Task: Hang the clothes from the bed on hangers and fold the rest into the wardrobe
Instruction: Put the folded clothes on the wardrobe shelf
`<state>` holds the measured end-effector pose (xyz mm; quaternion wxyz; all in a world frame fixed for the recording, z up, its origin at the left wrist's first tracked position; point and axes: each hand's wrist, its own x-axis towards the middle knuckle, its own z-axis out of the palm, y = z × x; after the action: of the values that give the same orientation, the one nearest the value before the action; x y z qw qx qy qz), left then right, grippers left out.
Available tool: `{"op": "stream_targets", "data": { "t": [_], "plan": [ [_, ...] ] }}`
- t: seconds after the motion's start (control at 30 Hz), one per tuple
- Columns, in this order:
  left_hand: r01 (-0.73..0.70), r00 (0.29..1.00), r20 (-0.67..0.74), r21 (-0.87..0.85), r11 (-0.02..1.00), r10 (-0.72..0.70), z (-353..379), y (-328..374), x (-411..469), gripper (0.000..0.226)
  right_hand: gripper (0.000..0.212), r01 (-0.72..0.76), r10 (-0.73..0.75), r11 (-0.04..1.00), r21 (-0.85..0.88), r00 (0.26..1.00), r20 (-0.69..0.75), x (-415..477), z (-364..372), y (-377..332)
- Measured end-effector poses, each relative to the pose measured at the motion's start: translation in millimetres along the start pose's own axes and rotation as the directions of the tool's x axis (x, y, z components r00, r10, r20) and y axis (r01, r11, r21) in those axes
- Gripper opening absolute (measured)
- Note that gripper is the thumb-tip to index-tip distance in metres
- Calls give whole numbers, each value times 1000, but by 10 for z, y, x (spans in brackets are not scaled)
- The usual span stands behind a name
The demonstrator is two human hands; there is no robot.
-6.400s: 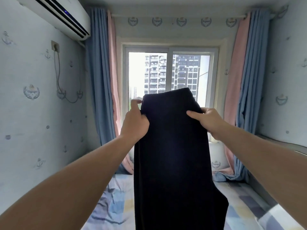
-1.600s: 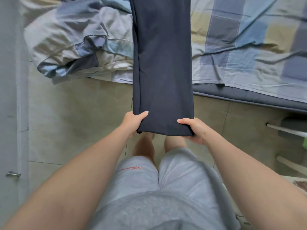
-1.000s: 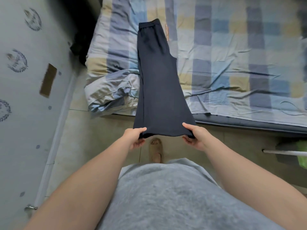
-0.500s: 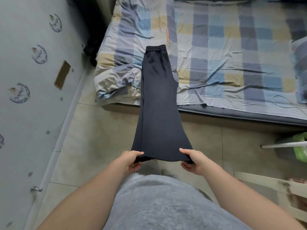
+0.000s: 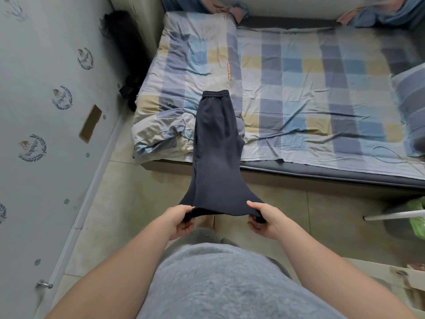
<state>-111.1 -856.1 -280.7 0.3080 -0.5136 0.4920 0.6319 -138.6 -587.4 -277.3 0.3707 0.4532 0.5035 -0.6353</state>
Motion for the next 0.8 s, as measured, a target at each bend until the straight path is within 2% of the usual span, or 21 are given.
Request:
{"op": "stream_targets", "data": {
  "t": [0.3, 0.43, 0.63, 0.8],
  "plan": [
    [-68, 995, 64, -165, 984, 79, 532, 1365, 507, 4, 8, 45, -45, 999, 12, 999, -12, 495, 426, -1361],
    [-44, 994, 88, -150, 988, 58, 679, 2240, 785, 5, 15, 3, -2, 998, 63, 1000, -15, 748, 753, -2130],
    [22, 992, 123, -185, 982, 1, 883, 3574, 1199, 7, 12, -4, 16, 992, 124, 995, -96, 1136, 1352, -3302],
    [72, 988, 147, -199, 977, -43, 1157, 4426, 1835, 10, 11, -4, 27, 988, 153, 988, -153, 1737, 1651, -4116]
  ]
}}
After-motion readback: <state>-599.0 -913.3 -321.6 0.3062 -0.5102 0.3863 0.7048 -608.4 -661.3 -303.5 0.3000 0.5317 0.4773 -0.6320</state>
